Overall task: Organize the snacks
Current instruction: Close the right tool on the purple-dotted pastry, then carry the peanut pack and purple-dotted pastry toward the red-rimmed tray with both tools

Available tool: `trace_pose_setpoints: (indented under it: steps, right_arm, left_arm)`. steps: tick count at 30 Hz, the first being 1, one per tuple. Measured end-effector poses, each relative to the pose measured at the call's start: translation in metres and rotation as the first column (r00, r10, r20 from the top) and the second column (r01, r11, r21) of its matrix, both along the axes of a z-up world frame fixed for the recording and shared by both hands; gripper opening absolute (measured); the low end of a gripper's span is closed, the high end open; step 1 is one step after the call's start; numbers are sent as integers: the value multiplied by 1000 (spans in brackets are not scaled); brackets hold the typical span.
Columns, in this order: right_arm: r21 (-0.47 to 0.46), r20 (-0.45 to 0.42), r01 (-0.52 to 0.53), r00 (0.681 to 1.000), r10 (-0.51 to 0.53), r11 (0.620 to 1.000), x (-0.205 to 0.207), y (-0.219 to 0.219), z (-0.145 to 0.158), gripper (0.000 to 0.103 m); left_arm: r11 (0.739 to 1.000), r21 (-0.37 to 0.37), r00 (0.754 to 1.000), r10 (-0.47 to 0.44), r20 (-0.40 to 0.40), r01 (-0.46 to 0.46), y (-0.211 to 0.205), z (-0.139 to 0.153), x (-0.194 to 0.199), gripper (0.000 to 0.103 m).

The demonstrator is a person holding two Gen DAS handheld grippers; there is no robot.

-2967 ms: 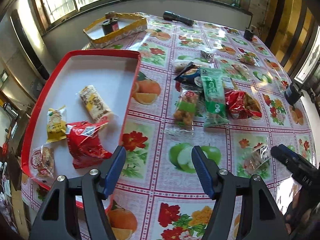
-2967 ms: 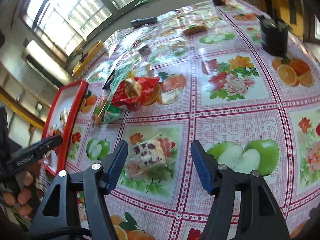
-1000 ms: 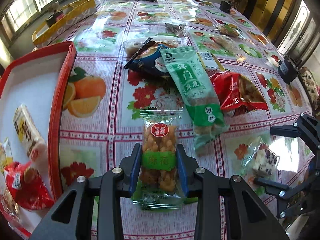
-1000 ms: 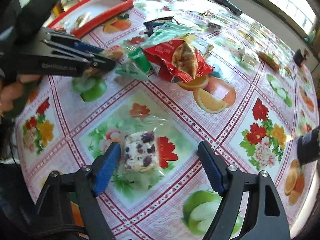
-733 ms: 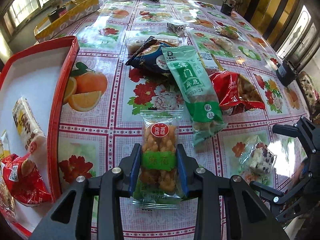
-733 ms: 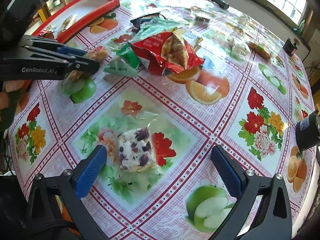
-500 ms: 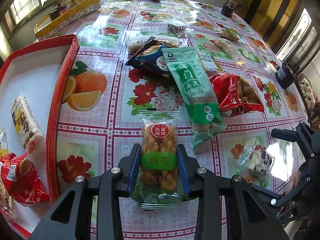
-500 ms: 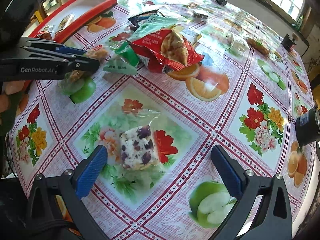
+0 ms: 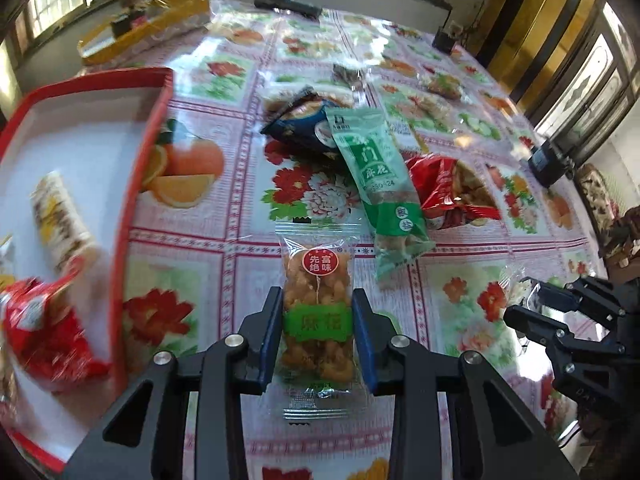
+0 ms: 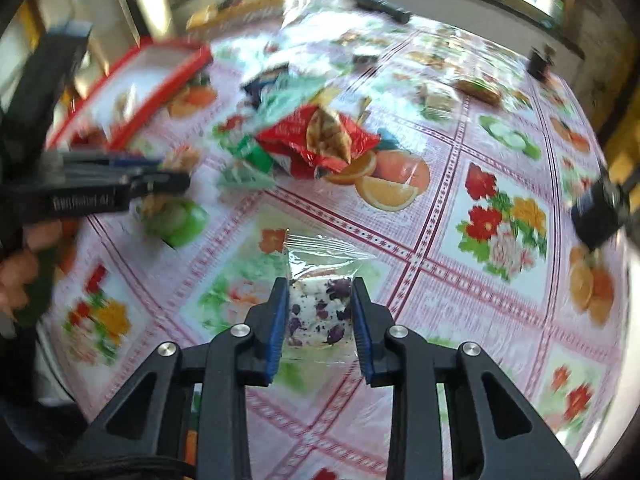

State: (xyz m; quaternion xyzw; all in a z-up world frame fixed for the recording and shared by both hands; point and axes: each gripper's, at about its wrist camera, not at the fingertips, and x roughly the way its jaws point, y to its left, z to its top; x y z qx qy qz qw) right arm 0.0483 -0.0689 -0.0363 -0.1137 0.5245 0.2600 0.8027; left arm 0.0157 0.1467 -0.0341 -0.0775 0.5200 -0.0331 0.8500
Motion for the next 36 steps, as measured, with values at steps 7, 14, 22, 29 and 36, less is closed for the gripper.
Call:
trace_pose_setpoints:
  steps: [7,14,22,29,36]
  right_arm:
    - [196,49,67,996,-78,978,-20,5,30,32]
    - [396,66,40,995,-72,917,-28,35,56,32]
    - [421,70,-3,997,-29,907,-35,73,62,32]
    - [411,68,-21,998,-7,911,-40,88,61,32]
    - [403,60,-33,998,10,915,-41,97,58,32]
  left_arm:
    - [974,167,986,137,92,-151,7,39,-36,33]
    - [904,323,956,229,184,-279,21,64,-61,33]
    - [871,373,943,255,215,-320,30,68,-77,33]
    - [861,370,933,281,226,-349,42,69,-84,33]
    - [849,356,918,330,220,-390,60,65,-90,33]
